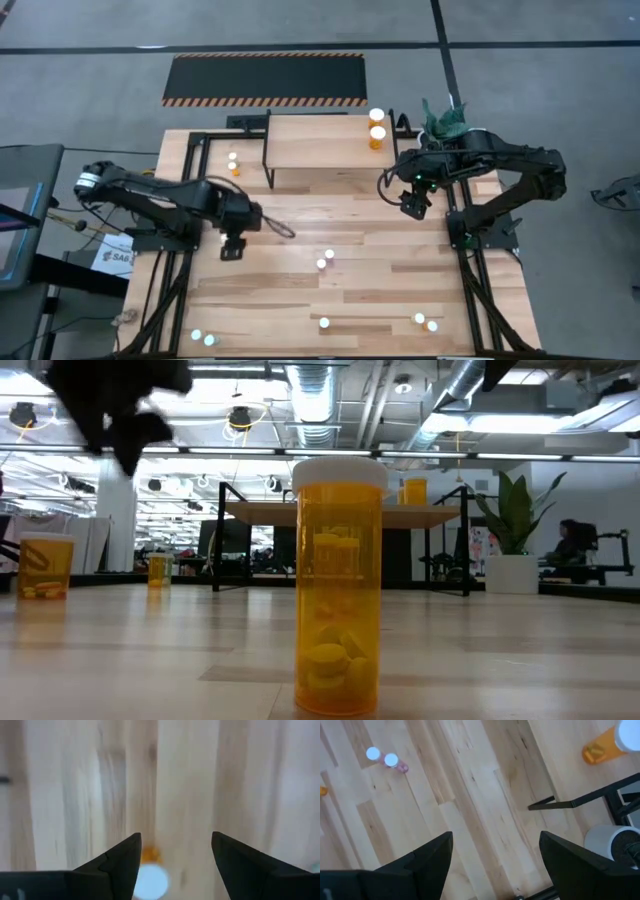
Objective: Pick and place medicine bottles onto shelf by color
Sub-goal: Put the large orange pill bottle on the shelf aligned with the other large orange pill bottles
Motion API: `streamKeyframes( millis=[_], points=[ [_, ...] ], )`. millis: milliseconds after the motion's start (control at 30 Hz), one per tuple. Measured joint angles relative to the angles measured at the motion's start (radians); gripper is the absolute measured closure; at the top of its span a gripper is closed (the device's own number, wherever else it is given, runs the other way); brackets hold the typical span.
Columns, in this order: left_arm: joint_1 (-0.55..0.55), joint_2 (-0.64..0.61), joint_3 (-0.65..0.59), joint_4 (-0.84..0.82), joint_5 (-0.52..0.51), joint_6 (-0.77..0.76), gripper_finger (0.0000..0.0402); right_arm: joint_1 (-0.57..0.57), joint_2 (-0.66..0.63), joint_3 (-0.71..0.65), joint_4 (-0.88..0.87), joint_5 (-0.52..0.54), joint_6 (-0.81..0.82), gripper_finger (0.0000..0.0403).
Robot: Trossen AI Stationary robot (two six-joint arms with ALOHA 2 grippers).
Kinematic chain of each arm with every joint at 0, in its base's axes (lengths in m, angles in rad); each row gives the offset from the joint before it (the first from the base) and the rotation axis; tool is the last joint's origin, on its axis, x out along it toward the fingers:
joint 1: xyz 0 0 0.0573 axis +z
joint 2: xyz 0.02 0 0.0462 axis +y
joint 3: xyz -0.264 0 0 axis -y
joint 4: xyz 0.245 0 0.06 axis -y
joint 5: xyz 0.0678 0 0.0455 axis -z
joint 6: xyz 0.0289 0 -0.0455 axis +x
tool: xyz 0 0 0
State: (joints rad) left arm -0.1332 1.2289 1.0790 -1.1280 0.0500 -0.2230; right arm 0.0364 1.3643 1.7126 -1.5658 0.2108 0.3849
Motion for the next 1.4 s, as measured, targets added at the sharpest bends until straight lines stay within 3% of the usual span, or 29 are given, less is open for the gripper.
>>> streamKeyframes(
  millis=[200, 500, 767, 1000, 1133, 1233, 1400],
  points=[
    [0.107, 0.089, 0.286, -0.012, -0.003, -0.001, 0.0173, -0.049, -0.009, 0.001, -0.001, -0.004, -0.028, 0.0085],
    [0.282, 0.381, 0.712, -0.061, 0.03, 0.173, 0.0173, -0.189, -0.071, 0.001, 0.002, -0.004, -0.06, 0.0085],
    [0.388, 0.558, 0.925, -0.15, 0.02, 0.292, 0.0173, -0.245, -0.11, 0.001, 0.029, -0.003, -0.09, 0.0085],
    [0.385, 0.519, 0.935, -0.378, 0.015, 0.308, 0.0173, -0.241, -0.11, 0.001, 0.032, -0.004, -0.098, 0.0085],
    [0.347, 0.405, 0.875, -0.429, 0.033, 0.21, 0.0173, -0.221, -0.11, 0.001, 0.031, -0.004, -0.098, 0.0085],
    [0.295, 0.237, 0.76, -0.441, 0.03, 0.076, 0.0173, -0.201, -0.11, 0.001, 0.034, -0.003, -0.094, 0.0085],
    [0.216, -0.031, 0.453, -0.395, -0.063, -0.385, 0.0164, -0.161, -0.101, 0.0, 0.073, -0.003, -0.087, 0.0085]
  ],
)
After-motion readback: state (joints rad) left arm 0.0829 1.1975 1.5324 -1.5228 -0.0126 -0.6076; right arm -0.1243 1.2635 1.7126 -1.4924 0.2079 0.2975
